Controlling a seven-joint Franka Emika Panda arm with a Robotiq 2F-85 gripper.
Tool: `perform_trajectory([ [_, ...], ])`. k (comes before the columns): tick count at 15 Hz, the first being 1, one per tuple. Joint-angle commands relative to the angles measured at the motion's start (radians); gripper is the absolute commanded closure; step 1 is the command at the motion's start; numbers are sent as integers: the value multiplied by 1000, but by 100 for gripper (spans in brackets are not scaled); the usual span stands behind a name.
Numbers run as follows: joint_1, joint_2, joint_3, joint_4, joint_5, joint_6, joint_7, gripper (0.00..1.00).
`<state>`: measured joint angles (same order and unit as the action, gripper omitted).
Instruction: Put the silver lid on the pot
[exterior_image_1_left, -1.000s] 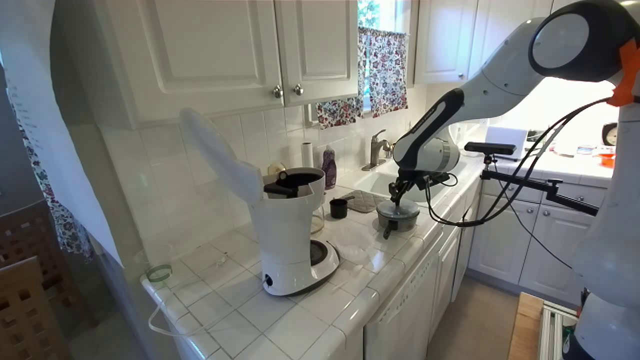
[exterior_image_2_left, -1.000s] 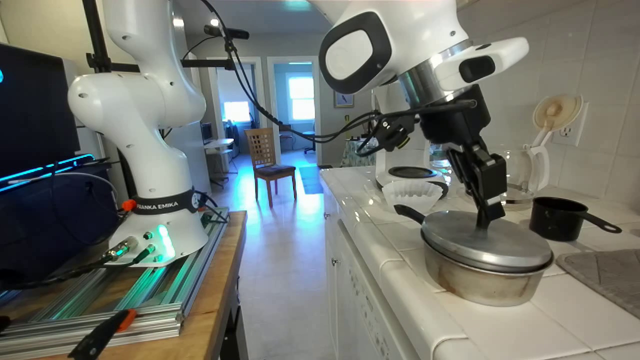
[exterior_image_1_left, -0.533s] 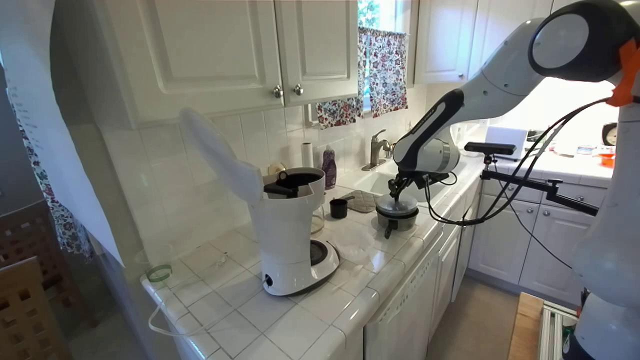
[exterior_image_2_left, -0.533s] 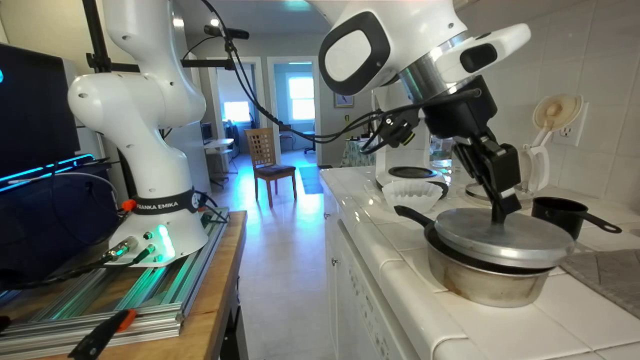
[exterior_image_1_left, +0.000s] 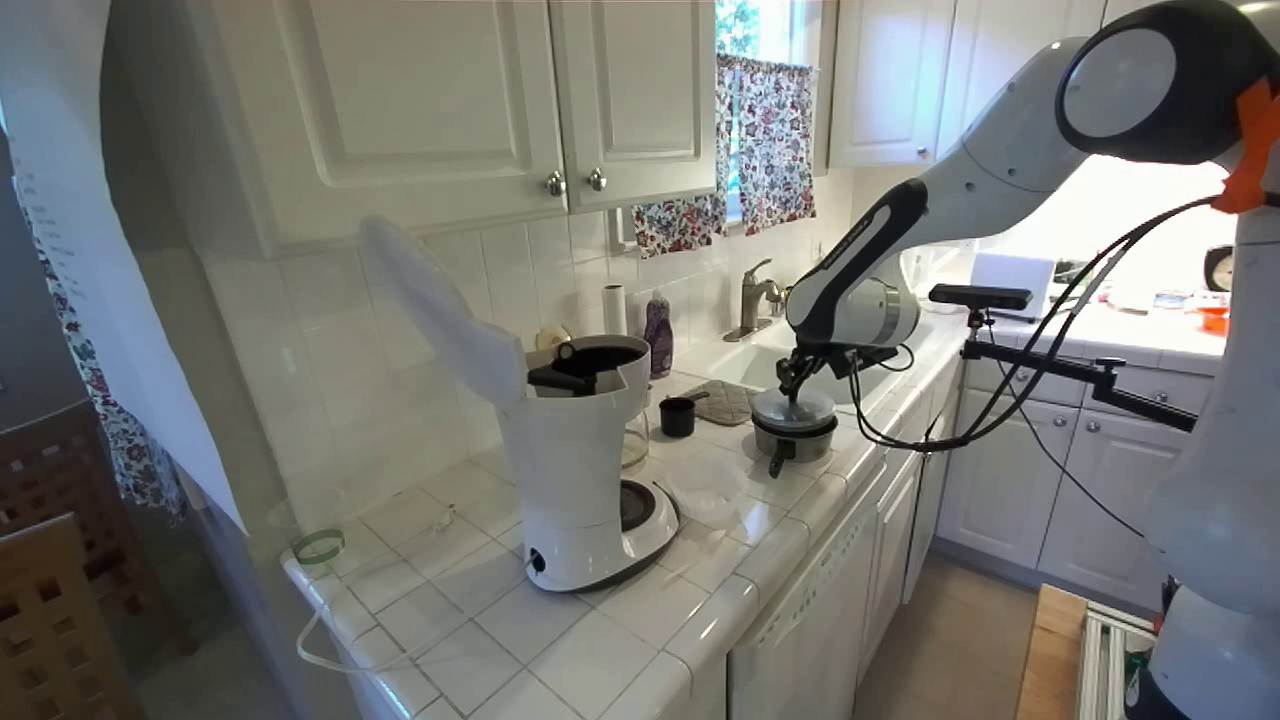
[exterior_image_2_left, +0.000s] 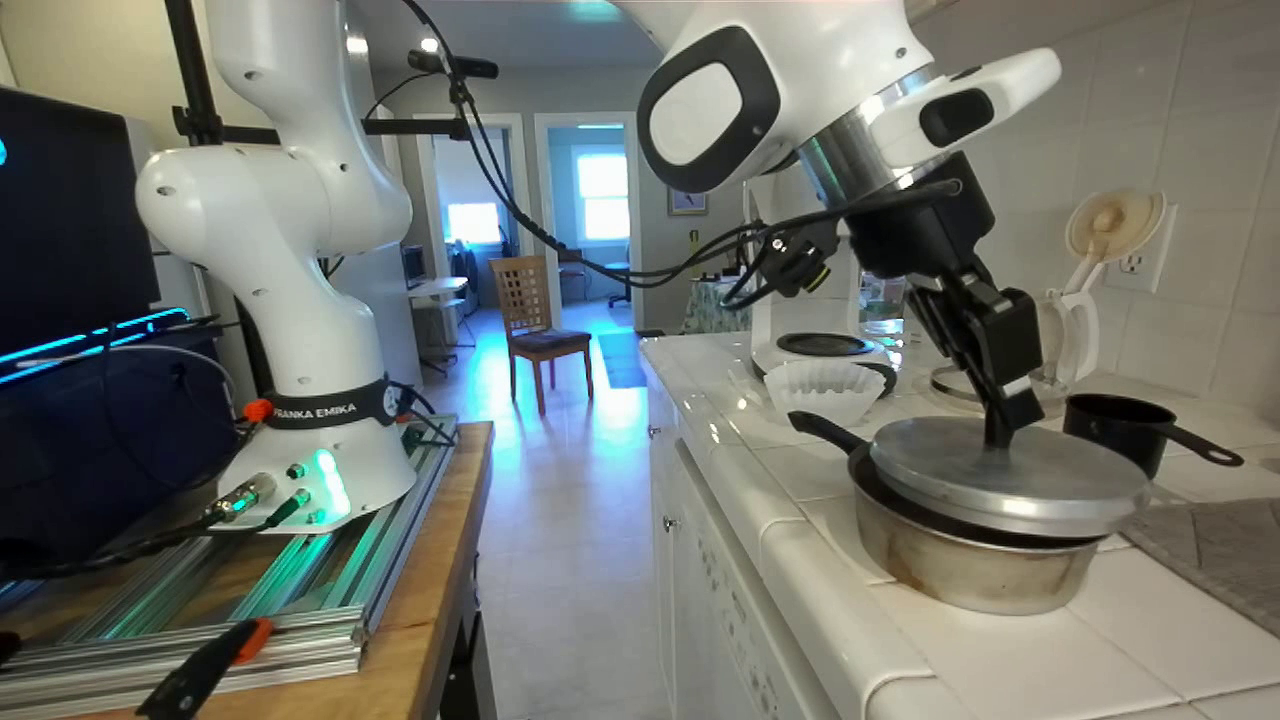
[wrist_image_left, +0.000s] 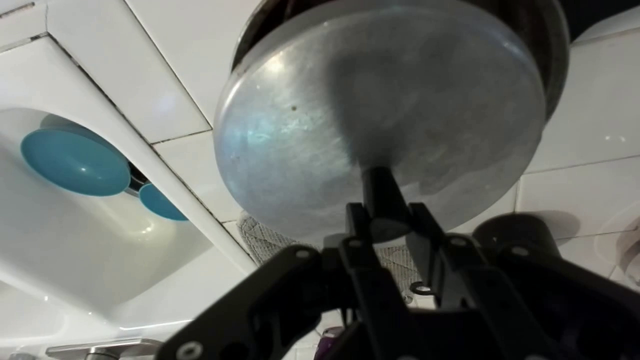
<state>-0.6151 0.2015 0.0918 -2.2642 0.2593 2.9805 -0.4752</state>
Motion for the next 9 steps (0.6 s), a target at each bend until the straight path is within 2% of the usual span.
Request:
perform_trajectory([
  [1, -13, 0, 21, 1, 37, -1, -15, 94],
  [9, -11, 7, 30, -3, 36, 0, -13, 94],
])
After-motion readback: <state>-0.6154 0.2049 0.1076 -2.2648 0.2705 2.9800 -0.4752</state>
